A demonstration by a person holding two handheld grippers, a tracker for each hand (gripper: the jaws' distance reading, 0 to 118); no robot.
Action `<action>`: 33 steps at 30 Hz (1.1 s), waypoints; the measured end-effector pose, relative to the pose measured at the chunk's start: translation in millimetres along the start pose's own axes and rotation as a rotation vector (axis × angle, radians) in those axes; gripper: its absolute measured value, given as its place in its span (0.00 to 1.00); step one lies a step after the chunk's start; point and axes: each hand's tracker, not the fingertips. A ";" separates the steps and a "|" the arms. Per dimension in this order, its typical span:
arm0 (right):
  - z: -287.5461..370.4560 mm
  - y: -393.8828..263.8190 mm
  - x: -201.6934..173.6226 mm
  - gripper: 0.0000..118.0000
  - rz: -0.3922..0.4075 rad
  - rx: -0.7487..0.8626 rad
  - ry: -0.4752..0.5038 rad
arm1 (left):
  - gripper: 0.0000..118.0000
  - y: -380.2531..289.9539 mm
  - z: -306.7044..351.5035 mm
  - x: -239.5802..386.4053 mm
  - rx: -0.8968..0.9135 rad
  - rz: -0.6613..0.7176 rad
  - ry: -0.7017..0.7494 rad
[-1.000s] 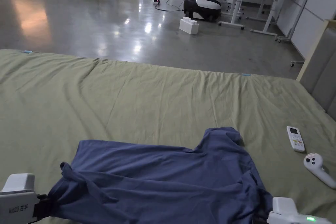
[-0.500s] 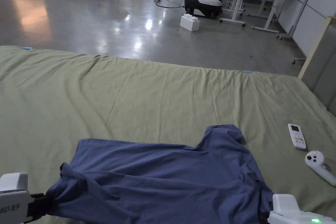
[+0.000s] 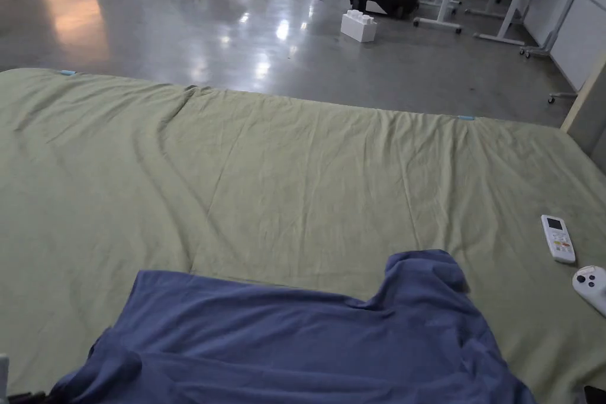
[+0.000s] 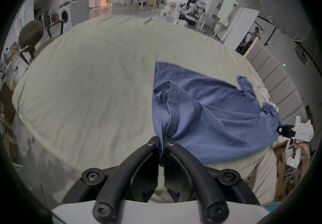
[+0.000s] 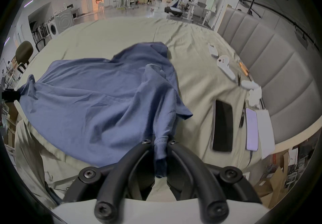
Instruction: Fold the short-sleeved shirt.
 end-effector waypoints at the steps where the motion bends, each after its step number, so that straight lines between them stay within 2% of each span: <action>1: -5.0 -7.9 -0.9 0.09 0.004 -0.022 0.008 | 0.04 -7.6 -5.7 -2.8 -0.017 0.004 0.007; 5: -35.6 -35.4 -11.4 0.09 0.013 -0.091 -0.004 | 0.04 -30.1 -40.4 -4.1 -0.114 0.001 0.053; 9: -63.5 -47.5 -15.7 0.09 0.001 -0.108 -0.013 | 0.04 -32.2 -61.5 -1.7 -0.118 0.001 0.085; 11: -58.1 -45.1 -24.8 0.13 0.005 -0.100 -0.020 | 0.04 -28.4 -61.3 2.8 -0.127 -0.044 0.107; 12: -56.3 -44.0 -25.2 0.18 0.007 -0.094 -0.025 | 0.04 -28.3 -53.3 10.7 -0.129 -0.063 0.113; 13: -53.8 -42.1 -24.7 0.29 0.005 -0.096 -0.027 | 0.05 -27.3 -51.7 11.5 -0.128 -0.064 0.111; 14: -50.9 -39.8 -24.2 0.29 0.006 -0.096 -0.036 | 0.05 -26.7 -49.5 11.5 -0.128 -0.058 0.109; 15: -45.8 -36.2 -24.9 0.34 0.016 -0.096 -0.068 | 0.05 -24.7 -46.3 12.7 -0.128 -0.053 0.107; 16: -39.4 -32.1 -25.7 0.45 0.028 -0.083 -0.115 | 0.07 -23.2 -42.3 13.4 -0.126 -0.048 0.106; 17: -31.8 -27.4 -26.2 0.64 0.021 -0.050 -0.130 | 0.12 -20.2 -37.9 17.2 -0.118 -0.048 0.111; 18: -23.0 -21.4 -25.9 0.70 0.008 0.006 -0.135 | 0.18 -16.4 -33.1 22.9 -0.085 -0.073 0.123; 20: -6.5 -7.0 -30.7 0.69 -0.008 0.105 -0.135 | 0.40 -8.5 -25.6 30.8 0.003 -0.124 0.122; 21: 2.5 2.7 -33.6 0.69 -0.027 0.179 -0.123 | 0.46 -2.9 -20.1 38.5 0.062 -0.144 0.117; 25: 26.3 30.5 -51.1 0.69 -0.092 0.463 -0.101 | 0.47 20.1 -4.3 64.1 0.308 -0.179 0.084; 27: 36.0 45.8 -62.5 0.65 -0.127 0.571 -0.106 | 0.47 30.6 1.8 79.8 0.431 -0.208 0.093; 28: 40.8 52.2 -68.1 0.60 -0.143 0.630 -0.102 | 0.47 35.1 4.7 87.4 0.481 -0.211 0.113; 31: 51.8 68.7 -86.3 0.33 -0.118 0.784 -0.144 | 0.45 46.9 13.9 103.3 0.609 -0.187 0.121; 32: 55.5 73.0 -91.1 0.23 -0.099 0.828 -0.160 | 0.39 49.3 14.4 103.8 0.645 -0.182 0.110; 33: 60.7 77.8 -95.7 0.14 -0.060 0.883 -0.176 | 0.27 51.0 18.5 108.0 0.694 -0.179 0.109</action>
